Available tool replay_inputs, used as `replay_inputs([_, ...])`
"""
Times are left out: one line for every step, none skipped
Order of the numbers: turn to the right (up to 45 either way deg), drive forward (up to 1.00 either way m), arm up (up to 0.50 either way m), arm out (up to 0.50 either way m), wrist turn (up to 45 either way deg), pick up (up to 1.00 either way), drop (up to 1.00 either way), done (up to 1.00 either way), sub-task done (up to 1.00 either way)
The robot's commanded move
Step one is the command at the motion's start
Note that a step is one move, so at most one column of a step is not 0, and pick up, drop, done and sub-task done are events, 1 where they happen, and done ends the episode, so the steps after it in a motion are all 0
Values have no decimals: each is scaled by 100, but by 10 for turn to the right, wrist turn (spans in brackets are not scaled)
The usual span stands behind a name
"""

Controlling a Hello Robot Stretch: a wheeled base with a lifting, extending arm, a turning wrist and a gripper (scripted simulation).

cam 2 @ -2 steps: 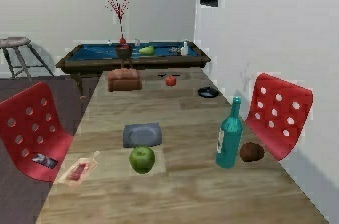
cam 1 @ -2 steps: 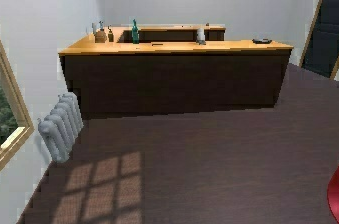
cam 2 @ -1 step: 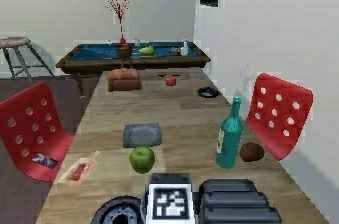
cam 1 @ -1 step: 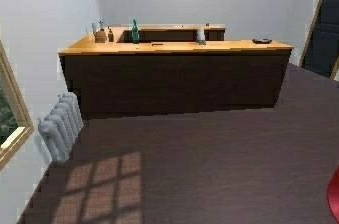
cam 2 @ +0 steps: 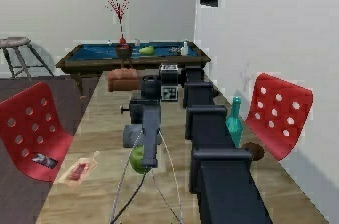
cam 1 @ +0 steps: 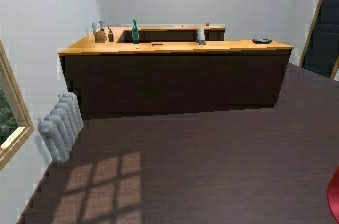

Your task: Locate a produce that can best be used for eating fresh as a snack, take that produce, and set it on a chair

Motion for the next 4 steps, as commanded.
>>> replay_inputs([0,0,0,0,450,0,0,0,0])
replay_inputs([0,0,0,0,450,0,0,0,0])
replay_inputs([0,0,0,0,450,0,0,0,0])
replay_inputs([0,0,0,0,210,0,0,0,0])
